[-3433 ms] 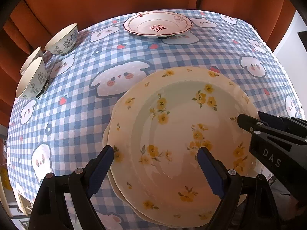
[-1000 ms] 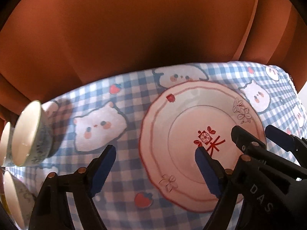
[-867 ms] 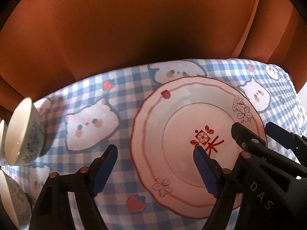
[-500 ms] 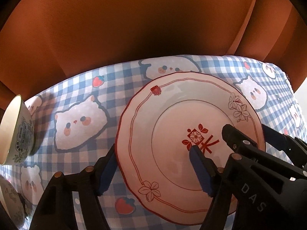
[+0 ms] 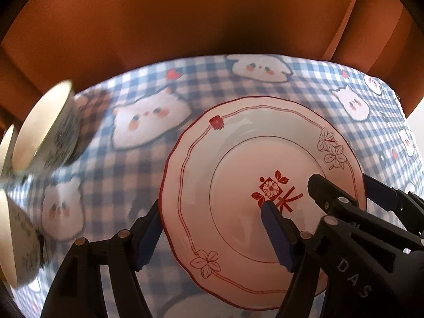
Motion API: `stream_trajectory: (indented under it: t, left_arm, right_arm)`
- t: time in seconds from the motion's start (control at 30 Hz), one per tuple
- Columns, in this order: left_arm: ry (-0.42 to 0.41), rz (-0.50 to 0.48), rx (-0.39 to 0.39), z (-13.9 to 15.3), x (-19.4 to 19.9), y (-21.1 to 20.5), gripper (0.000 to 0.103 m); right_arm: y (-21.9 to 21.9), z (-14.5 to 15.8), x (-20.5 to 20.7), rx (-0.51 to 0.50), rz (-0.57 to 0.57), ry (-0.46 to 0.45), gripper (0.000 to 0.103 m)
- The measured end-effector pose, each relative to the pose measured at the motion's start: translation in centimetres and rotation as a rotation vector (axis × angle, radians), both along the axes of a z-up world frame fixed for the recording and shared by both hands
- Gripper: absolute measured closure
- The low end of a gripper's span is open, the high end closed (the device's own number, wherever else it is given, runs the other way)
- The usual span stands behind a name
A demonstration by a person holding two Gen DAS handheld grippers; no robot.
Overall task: Organize plates and bowls
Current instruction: 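Grasp the red-rim plate's rim with both tools, then lift the red-rim plate with both tools and carry it toward the yellow-flower plates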
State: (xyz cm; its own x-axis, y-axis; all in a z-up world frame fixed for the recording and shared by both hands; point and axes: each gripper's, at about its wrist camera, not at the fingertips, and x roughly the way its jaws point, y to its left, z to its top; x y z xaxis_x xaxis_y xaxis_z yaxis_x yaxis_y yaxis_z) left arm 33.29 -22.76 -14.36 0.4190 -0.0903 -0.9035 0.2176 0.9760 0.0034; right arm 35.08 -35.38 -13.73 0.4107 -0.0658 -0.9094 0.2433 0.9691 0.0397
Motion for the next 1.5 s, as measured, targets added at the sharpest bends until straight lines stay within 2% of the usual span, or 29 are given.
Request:
stream_trajectory:
  t: [0.43,0.47,0.57,0.7,0.77,0.87,0.97,1.13,1.3,1.5]
  left_arm:
    - [0.053,0.051,-0.011,0.1,-4.0,4.2,0.029]
    - [0.053,0.049,-0.013,0.2,-4.1,4.3,0.030]
    - [0.030,0.073,-0.004,0.3,-4.0,4.7,0.041]
    - [0.031,0.089,-0.015,0.2,-3.2,4.9,0.042]
    - [0.038,0.089,-0.009,0.0,-2.8,4.7,0.042]
    - [0.036,0.092,-0.010,-0.1,-2.5,4.7,0.042]
    - [0.035,0.096,-0.012,-0.2,-2.3,4.6,0.042]
    - [0.037,0.090,0.002,-0.1,-2.4,4.7,0.043]
    - [0.025,0.082,0.016,1.0,-3.2,5.1,0.044]
    - [-0.013,0.089,0.012,3.5,-4.8,6.3,0.044]
  right_arm:
    - [4.4,0.2,-4.1,0.053,0.057,0.029,0.039]
    - [4.5,0.2,-4.1,0.055,0.059,0.030,0.039]
    - [4.3,0.2,-4.0,0.061,0.064,0.035,0.039]
    - [4.5,0.5,-3.4,0.024,0.095,0.005,0.039]
    - [4.5,0.3,-2.8,0.002,0.108,0.010,0.043]
    - [4.0,-0.3,-2.2,-0.013,0.113,0.028,0.056]
    - [4.0,-1.3,-1.8,-0.023,0.124,0.059,0.059]
    - [4.0,-1.0,-1.8,-0.028,0.116,0.069,0.059]
    - [4.5,-0.4,-2.4,-0.033,0.124,0.072,0.059]
    - [5.7,2.0,-3.6,-0.043,0.132,0.040,0.059]
